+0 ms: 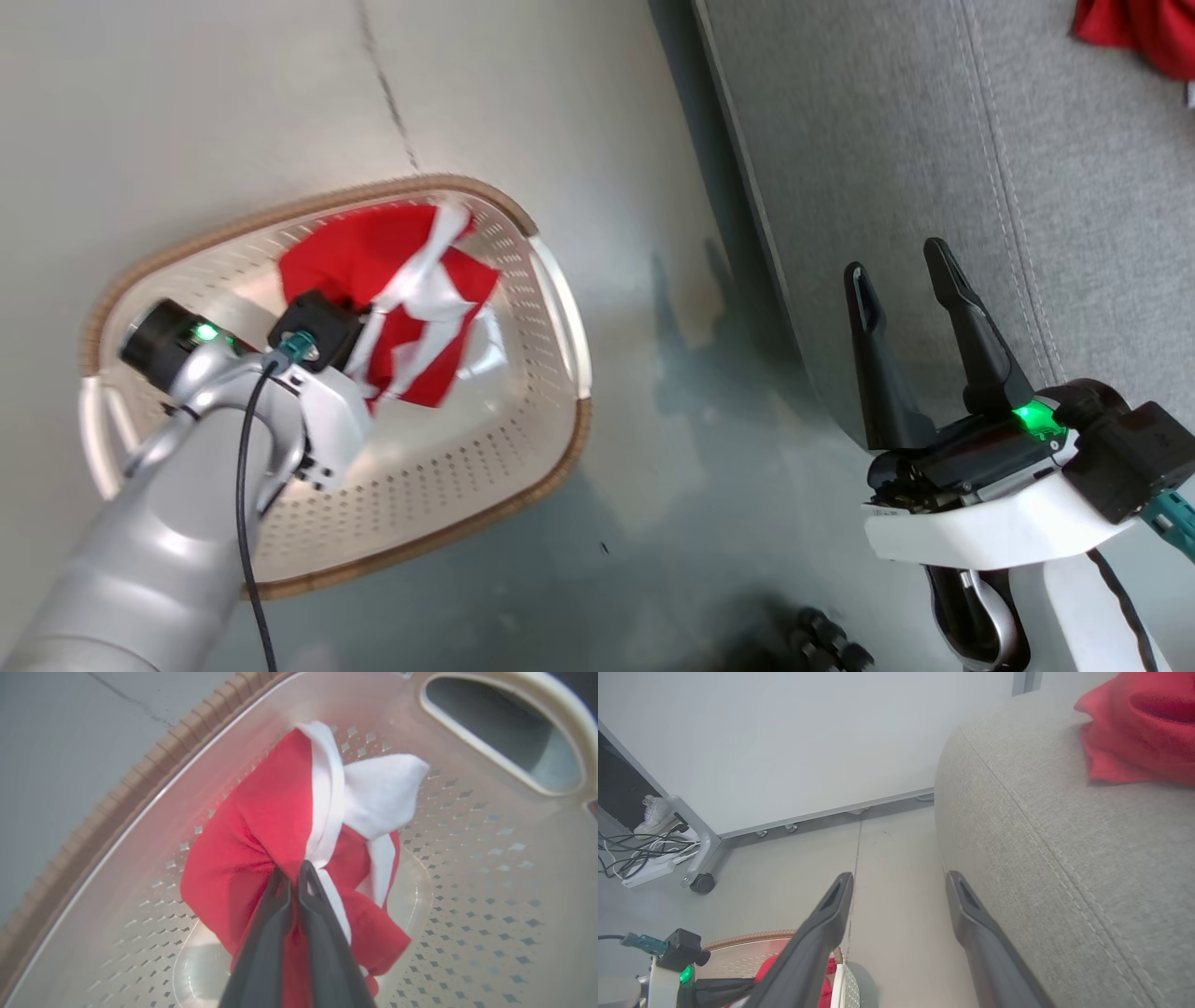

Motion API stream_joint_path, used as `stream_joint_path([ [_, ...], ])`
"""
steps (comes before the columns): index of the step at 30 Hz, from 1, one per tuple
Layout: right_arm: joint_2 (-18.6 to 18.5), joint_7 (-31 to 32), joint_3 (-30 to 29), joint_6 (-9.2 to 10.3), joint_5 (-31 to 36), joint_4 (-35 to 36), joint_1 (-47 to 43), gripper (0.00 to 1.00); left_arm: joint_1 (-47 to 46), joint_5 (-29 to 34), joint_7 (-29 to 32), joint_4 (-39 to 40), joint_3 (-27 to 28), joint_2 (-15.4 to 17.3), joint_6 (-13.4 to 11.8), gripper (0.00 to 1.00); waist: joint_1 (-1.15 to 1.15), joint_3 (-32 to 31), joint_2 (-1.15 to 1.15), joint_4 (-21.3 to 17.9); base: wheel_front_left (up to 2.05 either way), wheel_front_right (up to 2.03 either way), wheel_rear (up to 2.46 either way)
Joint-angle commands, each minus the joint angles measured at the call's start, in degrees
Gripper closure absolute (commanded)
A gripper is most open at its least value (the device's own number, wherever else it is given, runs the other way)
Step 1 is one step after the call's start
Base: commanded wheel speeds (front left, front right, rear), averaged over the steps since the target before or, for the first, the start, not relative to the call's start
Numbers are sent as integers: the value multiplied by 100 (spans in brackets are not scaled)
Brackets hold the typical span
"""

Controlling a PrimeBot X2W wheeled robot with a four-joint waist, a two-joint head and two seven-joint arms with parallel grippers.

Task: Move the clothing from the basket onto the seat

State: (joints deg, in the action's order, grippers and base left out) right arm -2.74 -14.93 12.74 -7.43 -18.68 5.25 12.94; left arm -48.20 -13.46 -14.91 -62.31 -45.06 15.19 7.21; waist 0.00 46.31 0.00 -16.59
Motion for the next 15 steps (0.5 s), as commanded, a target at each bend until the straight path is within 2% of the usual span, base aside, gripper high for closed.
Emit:
stream_joint_path([
  [1,-29,-31,-74,-12,82,-85,-14,0,183,-206,-34,325,123,-27,19,100,0,-465,0,341,0,0,0],
  [7,-30,-23,-189,-12,277,-399,-86,0,838,-688,-35,1503,502,42,25,100,0,-1090,0,680,0,0,0],
  [15,-34,277,-369,-12,419,-576,-205,0,1674,-987,-30,2588,977,22,-2,100,0,-1835,0,1022,0,0,0],
])
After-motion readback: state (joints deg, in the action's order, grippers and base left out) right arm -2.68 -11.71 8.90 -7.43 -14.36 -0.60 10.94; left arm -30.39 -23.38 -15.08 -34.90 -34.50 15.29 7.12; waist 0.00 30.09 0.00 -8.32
